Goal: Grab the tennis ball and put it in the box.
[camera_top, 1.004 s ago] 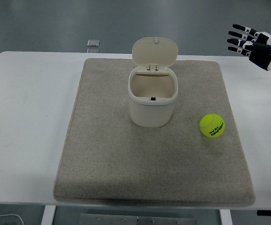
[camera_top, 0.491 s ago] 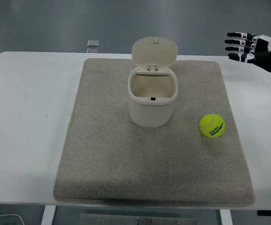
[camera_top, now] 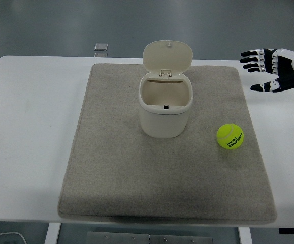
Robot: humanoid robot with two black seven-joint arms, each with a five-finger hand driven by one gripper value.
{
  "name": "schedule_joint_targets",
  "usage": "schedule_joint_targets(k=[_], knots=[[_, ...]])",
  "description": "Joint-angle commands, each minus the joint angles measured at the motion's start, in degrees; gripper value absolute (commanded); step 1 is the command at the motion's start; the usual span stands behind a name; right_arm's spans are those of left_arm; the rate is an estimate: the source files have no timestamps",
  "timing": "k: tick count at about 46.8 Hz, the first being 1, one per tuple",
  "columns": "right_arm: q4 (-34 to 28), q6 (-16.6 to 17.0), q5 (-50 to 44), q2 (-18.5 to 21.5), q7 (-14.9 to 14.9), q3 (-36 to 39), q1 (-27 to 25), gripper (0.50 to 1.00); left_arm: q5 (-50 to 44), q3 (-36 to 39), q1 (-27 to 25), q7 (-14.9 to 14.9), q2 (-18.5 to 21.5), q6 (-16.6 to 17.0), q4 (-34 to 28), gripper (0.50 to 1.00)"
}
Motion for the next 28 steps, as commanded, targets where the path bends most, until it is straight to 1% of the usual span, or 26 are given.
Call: schedule_joint_targets(k=[1,6,10,15,26,28], knots=[[1.96,-0.01,-2.75,-0.83,0.89,-0.08,-0.92,0.903,0.0,-0.03,-0.01,-0.03,0.0,-0.01,0.0,0.992],[4.68,-0.01,-5.39,-1.27,1.15,-0.08,-2.77,0.903,0.0,-0.03,-0.01,-0.03,0.0,-0.01,0.0,0.992],[7.23,-0.01,-6.97,-2.41,1.24,-0.35,-4.0,0.903,0.0,-0.03,-0.01,-0.03,0.0,0.07,0.0,0.992],[9.61,-0.01,-7.94,-2.76,1.68,-1.58,-4.88,0.903,0.0,-0.03,-0.01,-0.03,0.0,0.07,0.0,0.992],[9.96,-0.01,-13.03,-3.12,4.84,-1.67,-6.11,0.901,0.0,-0.03,-0.01,0.06,0.0,0.07,0.0,0.992],[9.96,-0.01,-13.65,-3.03,5.02,-1.75,-6.37,0.901,0.0,-0.03,-0.01,-0.03,0.0,-0.01,0.0,0.992]])
